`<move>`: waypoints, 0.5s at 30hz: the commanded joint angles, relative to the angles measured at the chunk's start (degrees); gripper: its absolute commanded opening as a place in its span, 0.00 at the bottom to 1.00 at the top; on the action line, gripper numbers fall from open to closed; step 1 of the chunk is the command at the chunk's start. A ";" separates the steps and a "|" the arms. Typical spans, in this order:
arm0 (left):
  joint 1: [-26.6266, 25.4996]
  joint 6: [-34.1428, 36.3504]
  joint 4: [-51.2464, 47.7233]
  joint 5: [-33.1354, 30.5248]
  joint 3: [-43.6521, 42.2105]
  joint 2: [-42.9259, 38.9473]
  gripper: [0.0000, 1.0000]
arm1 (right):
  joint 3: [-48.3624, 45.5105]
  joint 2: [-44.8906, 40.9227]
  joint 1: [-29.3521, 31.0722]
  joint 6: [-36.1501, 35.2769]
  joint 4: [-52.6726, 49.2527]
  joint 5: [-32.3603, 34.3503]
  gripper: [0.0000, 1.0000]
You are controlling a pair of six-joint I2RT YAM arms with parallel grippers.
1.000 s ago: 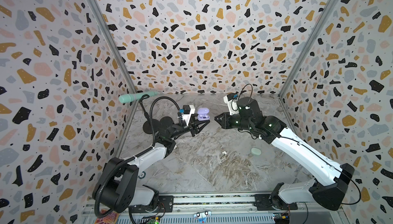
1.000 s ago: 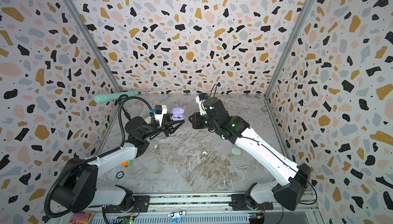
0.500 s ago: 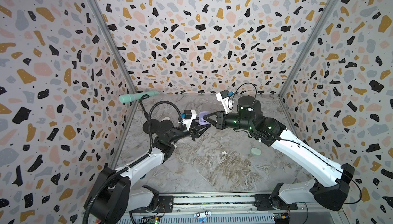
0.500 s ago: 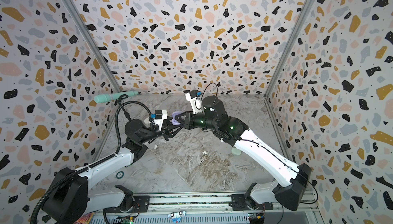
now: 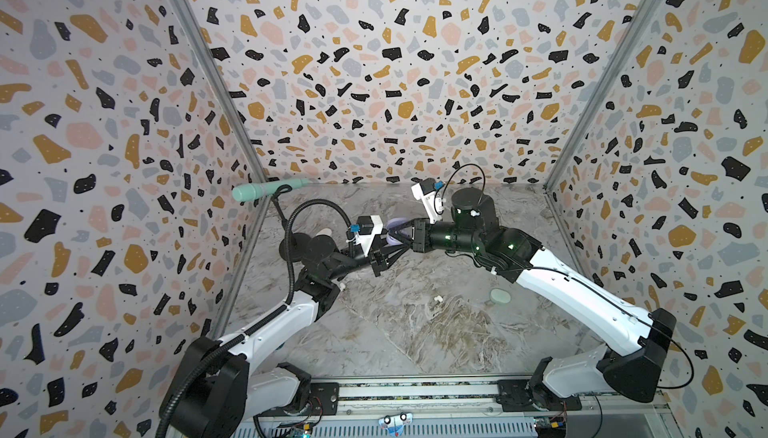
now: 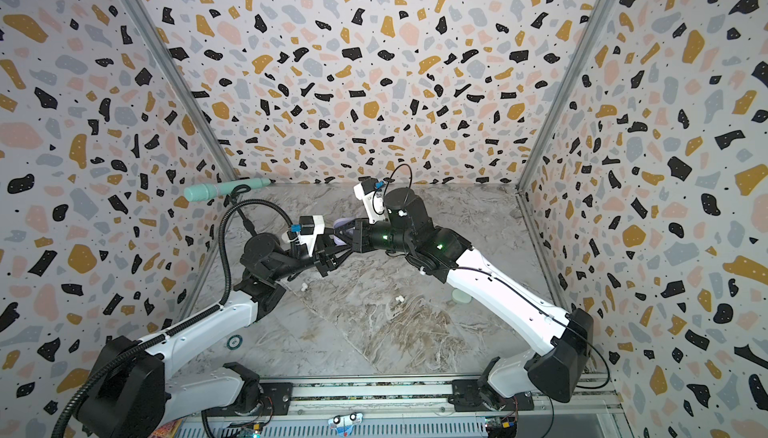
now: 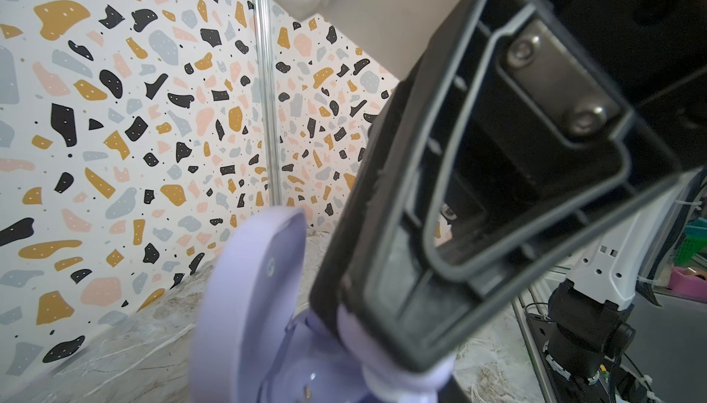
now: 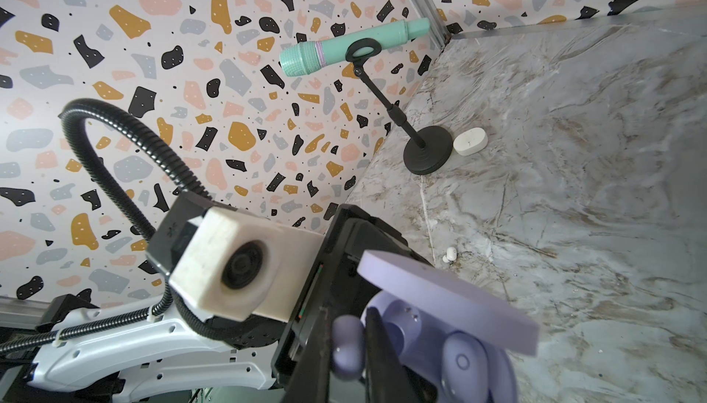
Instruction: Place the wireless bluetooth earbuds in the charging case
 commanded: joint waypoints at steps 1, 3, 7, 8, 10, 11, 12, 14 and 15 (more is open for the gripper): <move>-0.35 1.03 2.09 0.20 -0.04 -1.18 0.29 | -0.33 -0.36 0.13 1.05 2.10 -1.26 0.06; -0.35 1.08 2.06 0.19 -0.05 -1.21 0.30 | -0.73 -0.44 0.20 1.56 2.77 -1.76 0.06; -0.35 1.06 2.07 0.11 0.03 -1.43 0.29 | -1.21 -0.49 0.21 2.04 2.47 -1.82 0.06; -0.35 1.08 2.10 0.11 0.02 -1.47 0.29 | -1.39 -0.49 0.20 2.05 2.40 -1.82 0.06; -0.35 1.13 2.11 0.12 0.05 -1.56 0.29 | -1.87 -0.50 0.18 2.22 1.90 -1.32 0.06; -0.37 1.12 2.00 0.11 0.05 -1.64 0.30 | -2.04 -0.53 0.20 2.29 1.75 -1.09 0.06; -0.35 1.16 1.98 0.12 0.04 -1.75 0.29 | -2.34 -0.62 0.13 2.37 1.69 -0.89 0.06; -0.35 1.25 1.91 0.15 0.05 -1.86 0.29 | -2.76 -0.79 -0.06 2.66 1.72 -0.73 0.06; -0.35 1.26 1.81 0.20 0.03 -1.86 0.29 | -3.00 -0.87 -0.14 2.83 1.68 -0.52 0.06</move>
